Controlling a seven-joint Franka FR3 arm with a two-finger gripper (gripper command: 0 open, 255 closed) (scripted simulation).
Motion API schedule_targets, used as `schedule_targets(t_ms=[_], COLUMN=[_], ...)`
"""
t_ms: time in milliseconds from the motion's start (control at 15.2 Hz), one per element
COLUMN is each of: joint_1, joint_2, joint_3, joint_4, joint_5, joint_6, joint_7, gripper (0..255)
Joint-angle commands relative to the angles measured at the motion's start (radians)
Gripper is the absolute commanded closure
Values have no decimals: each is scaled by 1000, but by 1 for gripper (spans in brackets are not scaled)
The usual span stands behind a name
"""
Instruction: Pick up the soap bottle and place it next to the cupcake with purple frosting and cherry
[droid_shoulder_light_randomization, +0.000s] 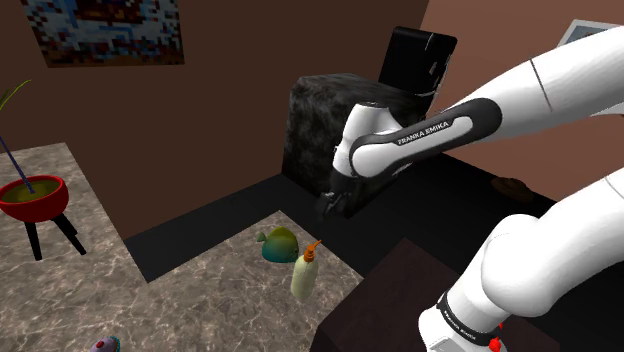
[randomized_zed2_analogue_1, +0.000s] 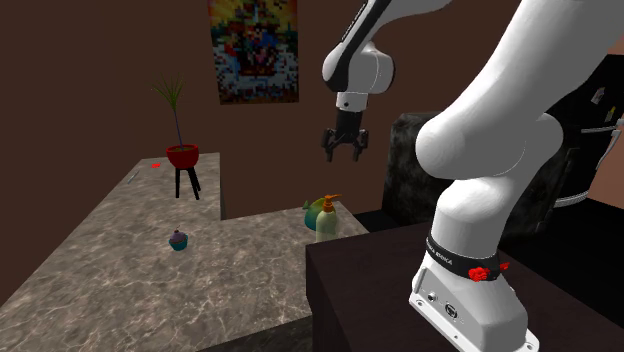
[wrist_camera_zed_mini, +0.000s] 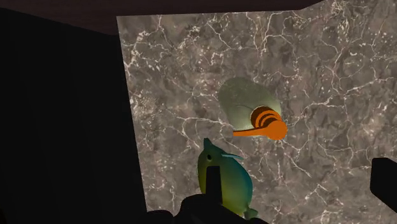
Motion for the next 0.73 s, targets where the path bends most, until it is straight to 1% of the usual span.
schedule_targets(t_ms=[0,396,660], joint_1=[7,19,23], joint_2=[79,337,400], joint_3=[9,23,26], joint_4=[-3,29,33], joint_5=[9,28,34], joint_6=[77,276,333], joint_7=[0,-14,-18], gripper=[0,0,0])
